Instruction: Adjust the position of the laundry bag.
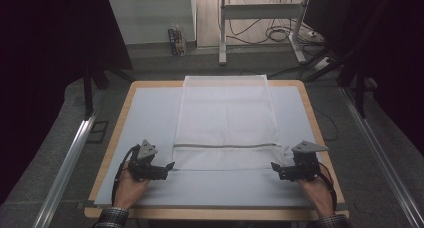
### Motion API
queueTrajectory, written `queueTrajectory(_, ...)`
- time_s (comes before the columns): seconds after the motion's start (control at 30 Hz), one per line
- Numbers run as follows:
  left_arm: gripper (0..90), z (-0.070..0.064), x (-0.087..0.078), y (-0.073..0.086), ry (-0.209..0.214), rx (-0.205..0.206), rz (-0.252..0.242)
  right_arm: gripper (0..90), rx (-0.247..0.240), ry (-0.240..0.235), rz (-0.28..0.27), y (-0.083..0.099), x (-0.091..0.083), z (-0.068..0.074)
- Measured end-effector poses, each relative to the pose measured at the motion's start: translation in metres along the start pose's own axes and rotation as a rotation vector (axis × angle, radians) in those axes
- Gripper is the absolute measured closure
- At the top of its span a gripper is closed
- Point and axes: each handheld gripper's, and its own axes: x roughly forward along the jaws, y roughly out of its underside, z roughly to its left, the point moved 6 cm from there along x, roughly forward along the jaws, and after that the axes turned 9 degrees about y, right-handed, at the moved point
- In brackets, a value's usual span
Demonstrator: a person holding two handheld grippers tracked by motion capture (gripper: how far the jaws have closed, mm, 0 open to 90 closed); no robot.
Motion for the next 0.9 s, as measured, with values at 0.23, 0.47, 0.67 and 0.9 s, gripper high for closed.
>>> queueTrajectory(0.23,6.5,0.001,0.015,-0.005,0.017,-0.034,0.012,0.8,0.020,0.009,0.014,-0.002,0.005,0.001)
queueTrajectory(0.47,4.5,0.005,0.015,-0.010,0.031,-0.061,0.003,0.8,0.031,-0.017,0.040,-0.006,0.010,0.004)
queueTrajectory(0.67,10.0,0.015,0.018,-0.018,0.010,-0.068,-0.008,7.1,0.029,0.010,0.074,-0.011,0.013,0.000)
queueTrajectory(0.9,17.7,0.025,0.027,-0.024,-0.010,-0.051,0.005,24.1,0.024,0.051,0.061,-0.020,0.012,-0.008)
